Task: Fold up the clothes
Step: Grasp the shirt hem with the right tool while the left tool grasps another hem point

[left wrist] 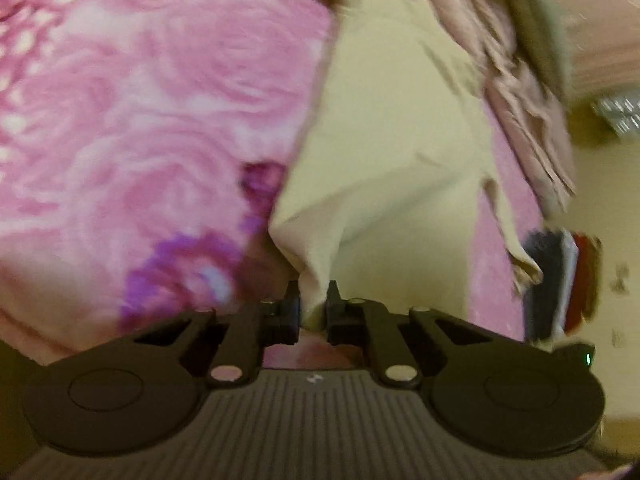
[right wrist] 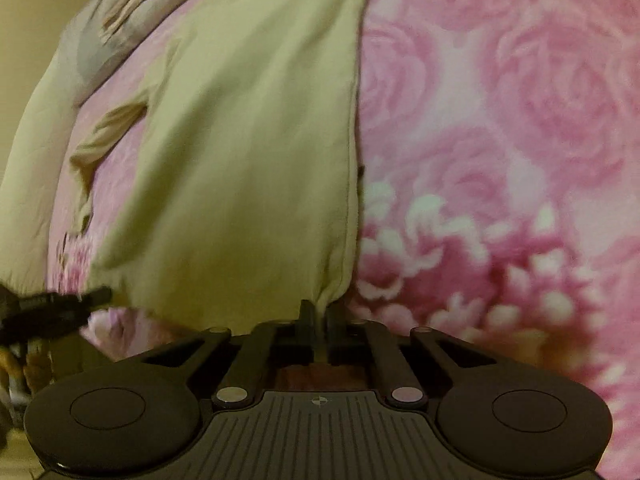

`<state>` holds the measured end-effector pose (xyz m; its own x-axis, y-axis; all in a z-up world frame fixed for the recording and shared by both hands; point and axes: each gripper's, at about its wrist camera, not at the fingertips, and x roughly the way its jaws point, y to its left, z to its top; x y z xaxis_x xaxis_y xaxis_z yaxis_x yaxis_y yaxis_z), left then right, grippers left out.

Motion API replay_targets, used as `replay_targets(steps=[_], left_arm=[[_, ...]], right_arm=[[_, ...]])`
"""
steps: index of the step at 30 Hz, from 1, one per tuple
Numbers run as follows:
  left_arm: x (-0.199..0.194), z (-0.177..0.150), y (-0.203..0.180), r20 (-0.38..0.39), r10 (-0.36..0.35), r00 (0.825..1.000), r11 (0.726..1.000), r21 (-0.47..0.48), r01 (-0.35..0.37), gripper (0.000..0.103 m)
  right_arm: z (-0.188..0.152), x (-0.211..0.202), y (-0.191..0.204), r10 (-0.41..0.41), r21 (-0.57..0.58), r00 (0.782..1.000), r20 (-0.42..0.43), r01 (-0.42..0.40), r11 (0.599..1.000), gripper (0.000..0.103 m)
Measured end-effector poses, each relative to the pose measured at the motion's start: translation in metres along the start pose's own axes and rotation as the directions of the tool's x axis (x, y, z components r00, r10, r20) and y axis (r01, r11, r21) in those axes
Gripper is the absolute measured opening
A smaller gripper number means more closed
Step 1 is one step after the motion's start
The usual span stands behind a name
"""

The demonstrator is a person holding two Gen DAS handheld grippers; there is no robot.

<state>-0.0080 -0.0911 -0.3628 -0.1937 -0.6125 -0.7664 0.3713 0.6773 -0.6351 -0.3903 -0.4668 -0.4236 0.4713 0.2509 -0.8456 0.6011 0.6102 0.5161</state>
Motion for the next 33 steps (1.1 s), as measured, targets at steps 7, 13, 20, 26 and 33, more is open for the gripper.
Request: replay_targets(steps=[7, 13, 20, 26, 33], left_arm=[[0.018, -0.016, -0.009, -0.102, 0.134, 0.986, 0.983, 0.137, -0.12, 0.011], [0.028, -0.026, -0.025, -0.178, 0.291, 0.94, 0.929, 0.289, -0.232, 0.018], [-0.01, 0.011, -0.03, -0.092, 0.288, 0.953, 0.926, 0.281, -0.253, 0.037], [0.022, 0.019, 0.006, -0.068, 0.221, 0.973, 0.975, 0.043, -0.218, 0.015], [0.009, -0.001, -0.025, 0.018, 0.241, 0.97, 0.944, 0.229, -0.239, 0.0]], right_arm=[[-0.003, -0.032, -0.028, -0.076, 0.038, 0.996, -0.042, 0.078, 0.996, 0.003], [0.002, -0.013, -0.01, -0.21, -0.043, 0.972, -0.105, 0.206, 0.978, 0.019], [0.047, -0.039, 0.013, -0.196, -0.049, 0.979, 0.056, 0.198, 0.979, 0.072], [0.045, 0.004, 0.01, -0.2, -0.06, 0.979, -0.029, 0.198, 0.978, 0.047], [0.036, 0.001, 0.02, -0.262, -0.166, 0.964, -0.041, 0.252, 0.953, 0.042]])
